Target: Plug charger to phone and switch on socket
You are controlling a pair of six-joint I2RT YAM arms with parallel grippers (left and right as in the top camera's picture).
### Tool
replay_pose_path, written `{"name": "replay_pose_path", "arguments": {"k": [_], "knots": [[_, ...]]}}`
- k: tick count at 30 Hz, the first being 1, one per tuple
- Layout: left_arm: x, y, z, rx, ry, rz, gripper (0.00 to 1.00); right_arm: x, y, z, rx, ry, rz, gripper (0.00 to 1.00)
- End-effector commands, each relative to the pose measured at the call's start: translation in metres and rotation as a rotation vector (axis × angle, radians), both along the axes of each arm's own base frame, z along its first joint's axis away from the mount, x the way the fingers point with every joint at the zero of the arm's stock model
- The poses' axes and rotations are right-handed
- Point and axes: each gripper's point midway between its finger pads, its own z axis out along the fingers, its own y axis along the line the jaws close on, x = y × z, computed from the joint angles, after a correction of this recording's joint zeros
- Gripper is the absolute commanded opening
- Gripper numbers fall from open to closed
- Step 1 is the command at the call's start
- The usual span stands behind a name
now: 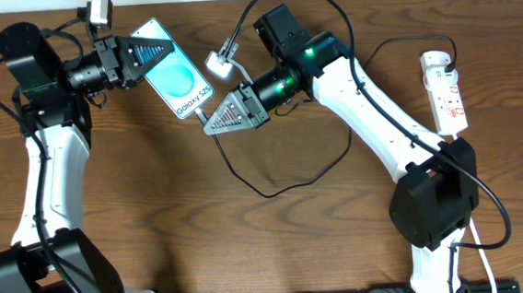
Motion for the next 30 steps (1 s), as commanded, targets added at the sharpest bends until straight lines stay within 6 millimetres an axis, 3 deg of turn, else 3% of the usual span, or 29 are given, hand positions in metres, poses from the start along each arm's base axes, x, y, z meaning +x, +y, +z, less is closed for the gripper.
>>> {"name": "replay_pose_path", "arguments": {"k": [1,30], "knots": [[-0.0053,-0.0013,0.0082,0.004,-0.029,-0.027,0.07,0.0028,-0.0026,0.0098,0.026,-0.005,-0.002,0.01],[-0.0051,-0.0012,0.0107,0.018,-0.081,-0.027,0.08,-0.0002,-0.0041,0.0111,0.027,0.022,0.004,0.01]]}}
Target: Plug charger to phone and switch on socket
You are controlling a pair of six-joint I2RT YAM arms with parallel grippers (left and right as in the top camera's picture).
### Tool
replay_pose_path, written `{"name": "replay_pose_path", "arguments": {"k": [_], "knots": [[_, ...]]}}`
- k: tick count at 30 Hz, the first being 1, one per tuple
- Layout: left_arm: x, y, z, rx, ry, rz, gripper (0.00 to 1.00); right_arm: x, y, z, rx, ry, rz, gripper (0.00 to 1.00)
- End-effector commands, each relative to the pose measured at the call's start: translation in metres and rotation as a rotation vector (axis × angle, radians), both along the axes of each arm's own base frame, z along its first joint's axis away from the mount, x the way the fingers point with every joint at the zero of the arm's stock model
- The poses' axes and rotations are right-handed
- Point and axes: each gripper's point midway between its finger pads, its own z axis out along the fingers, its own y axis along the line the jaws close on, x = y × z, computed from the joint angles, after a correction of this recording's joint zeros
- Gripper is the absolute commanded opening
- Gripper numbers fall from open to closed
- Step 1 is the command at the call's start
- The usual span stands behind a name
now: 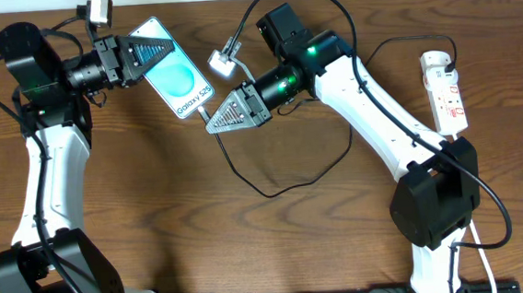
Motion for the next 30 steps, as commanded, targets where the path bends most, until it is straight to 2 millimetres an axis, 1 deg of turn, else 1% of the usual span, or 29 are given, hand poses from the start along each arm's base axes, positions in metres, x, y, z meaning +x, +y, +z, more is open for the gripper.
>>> {"name": "replay_pose_path", "arguments": {"k": [1,30], "knots": [[-0.0048,-0.0011,0.0079,0.01,-0.048,-0.024,0.07,-0.0009,-0.0013,0.0117,0.036,0.005,0.01,0.01],[-0.0049,-0.0011,0.0078,0.017,-0.07,-0.024,0.07,0.0001,-0.0021,0.0164,0.064,0.003,0.017,0.01]]}}
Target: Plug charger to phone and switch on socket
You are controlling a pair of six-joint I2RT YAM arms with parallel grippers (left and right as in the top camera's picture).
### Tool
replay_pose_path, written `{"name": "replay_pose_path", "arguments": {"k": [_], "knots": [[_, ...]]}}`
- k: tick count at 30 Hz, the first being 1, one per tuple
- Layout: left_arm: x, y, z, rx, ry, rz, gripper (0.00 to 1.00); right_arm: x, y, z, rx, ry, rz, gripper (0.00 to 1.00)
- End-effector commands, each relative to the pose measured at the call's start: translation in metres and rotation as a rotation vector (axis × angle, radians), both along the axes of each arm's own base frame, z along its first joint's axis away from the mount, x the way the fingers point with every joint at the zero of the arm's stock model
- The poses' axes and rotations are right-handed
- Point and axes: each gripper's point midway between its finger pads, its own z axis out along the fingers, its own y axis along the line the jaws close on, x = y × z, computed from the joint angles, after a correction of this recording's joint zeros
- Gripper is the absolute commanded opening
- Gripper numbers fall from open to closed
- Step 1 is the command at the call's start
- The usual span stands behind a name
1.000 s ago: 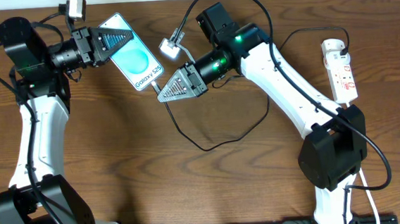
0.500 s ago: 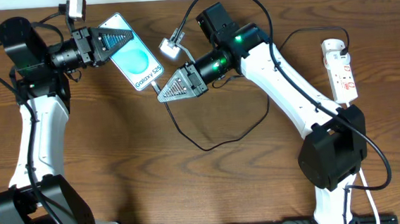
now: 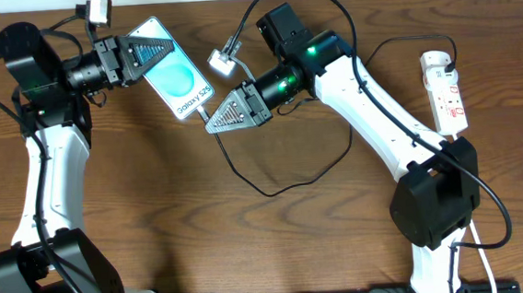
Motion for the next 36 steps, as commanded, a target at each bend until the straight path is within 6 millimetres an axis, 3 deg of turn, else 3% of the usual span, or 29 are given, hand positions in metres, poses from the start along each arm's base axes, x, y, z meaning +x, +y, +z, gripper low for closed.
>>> {"name": "replay_pose_path", "arguments": {"k": [1,29,36], "knots": [[-0.0049,-0.001,0.0077,0.007,-0.036,-0.024,0.07,0.0011,-0.0023,0.0123,0.041,-0.001,0.007,0.01],[-0.0049,-0.001,0.0075,-0.011,0.022,-0.024,0.07,0.0024,-0.002,0.0107,0.033,-0.01,0.002,0.01],[-0.0071,-0.0105,0.0075,-0.008,0.013,-0.048,0.07,0.0073,-0.0022,0.0151,0.044,0.007,-0.007,0.01]]}}
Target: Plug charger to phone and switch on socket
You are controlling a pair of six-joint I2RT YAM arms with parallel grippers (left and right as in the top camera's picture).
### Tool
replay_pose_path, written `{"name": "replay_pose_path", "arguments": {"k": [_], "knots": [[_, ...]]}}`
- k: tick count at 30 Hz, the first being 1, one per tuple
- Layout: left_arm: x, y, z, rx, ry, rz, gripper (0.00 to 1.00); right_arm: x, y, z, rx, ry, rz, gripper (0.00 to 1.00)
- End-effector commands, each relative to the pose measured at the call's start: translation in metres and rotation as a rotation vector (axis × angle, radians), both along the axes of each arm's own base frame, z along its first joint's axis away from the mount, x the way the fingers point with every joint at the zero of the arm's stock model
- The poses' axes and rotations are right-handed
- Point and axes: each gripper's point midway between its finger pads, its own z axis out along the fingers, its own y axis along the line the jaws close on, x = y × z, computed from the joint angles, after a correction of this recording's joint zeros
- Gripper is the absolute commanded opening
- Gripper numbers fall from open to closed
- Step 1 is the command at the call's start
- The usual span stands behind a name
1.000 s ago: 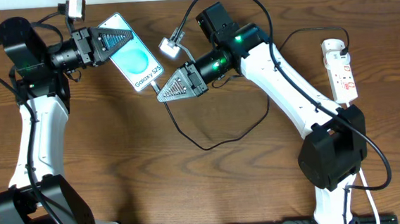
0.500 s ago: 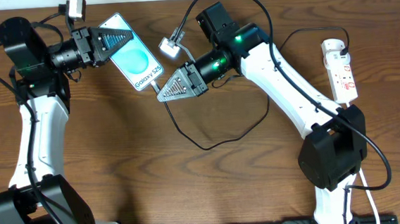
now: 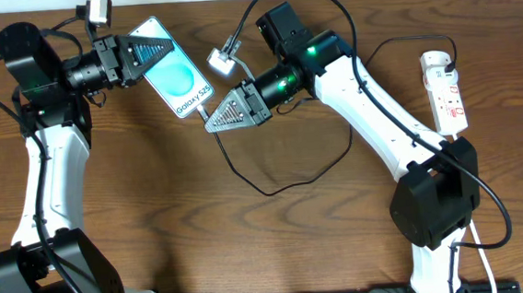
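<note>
A phone [image 3: 175,76] with a light blue screen reading Galaxy S25 lies slanted on the wooden table. My left gripper [image 3: 170,48] is at its upper left edge, its fingers against the phone's side. My right gripper [image 3: 206,124] sits just below the phone's lower end, shut on the plug of the black charger cable [image 3: 274,190], right at the phone's bottom edge. Whether the plug is in the port is hidden by the fingers. The white socket strip [image 3: 446,92] lies at the far right.
The black cable loops across the table middle and runs to the right toward the socket strip. The right arm's base [image 3: 431,199] stands at the lower right, the left arm's base [image 3: 49,281] at the lower left.
At the oldest moment my right gripper held the cable plug a little lower right of the phone's bottom end. By the second moment it had shifted slightly left and up, close against the phone, and it has stayed there since. My left gripper kept its place.
</note>
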Motion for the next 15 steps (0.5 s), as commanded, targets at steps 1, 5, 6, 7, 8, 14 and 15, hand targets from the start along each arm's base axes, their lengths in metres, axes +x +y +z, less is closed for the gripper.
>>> {"name": "replay_pose_path", "arguments": {"k": [1,5,6,7,8,14,15], "knots": [[-0.0083,-0.0113,0.0079,0.002,-0.024,-0.056,0.07,0.0049,-0.0028,0.014,0.037,0.016,-0.004,0.01],[-0.0089,-0.0138,0.0079,0.003,-0.027,-0.062,0.07,0.0066,-0.0043,0.0146,0.039,0.019,-0.008,0.01],[-0.0089,-0.0138,0.0079,0.003,-0.027,-0.062,0.08,0.0071,-0.0046,0.0146,0.037,0.022,-0.009,0.01],[-0.009,-0.0139,0.0079,0.003,-0.027,-0.063,0.07,0.0083,-0.0057,0.0146,0.037,0.022,-0.013,0.01],[-0.0089,-0.0138,0.0079,0.003,-0.027,-0.062,0.07,0.0092,-0.0065,0.0146,0.037,0.022,-0.015,0.01],[-0.009,-0.0139,0.0078,0.003,-0.025,-0.063,0.07,0.0146,-0.0114,0.0144,0.036,0.025,-0.031,0.01],[-0.009,-0.0139,0.0075,0.002,-0.022,-0.063,0.07,0.0149,-0.0117,0.0144,0.036,0.025,-0.032,0.01]]}}
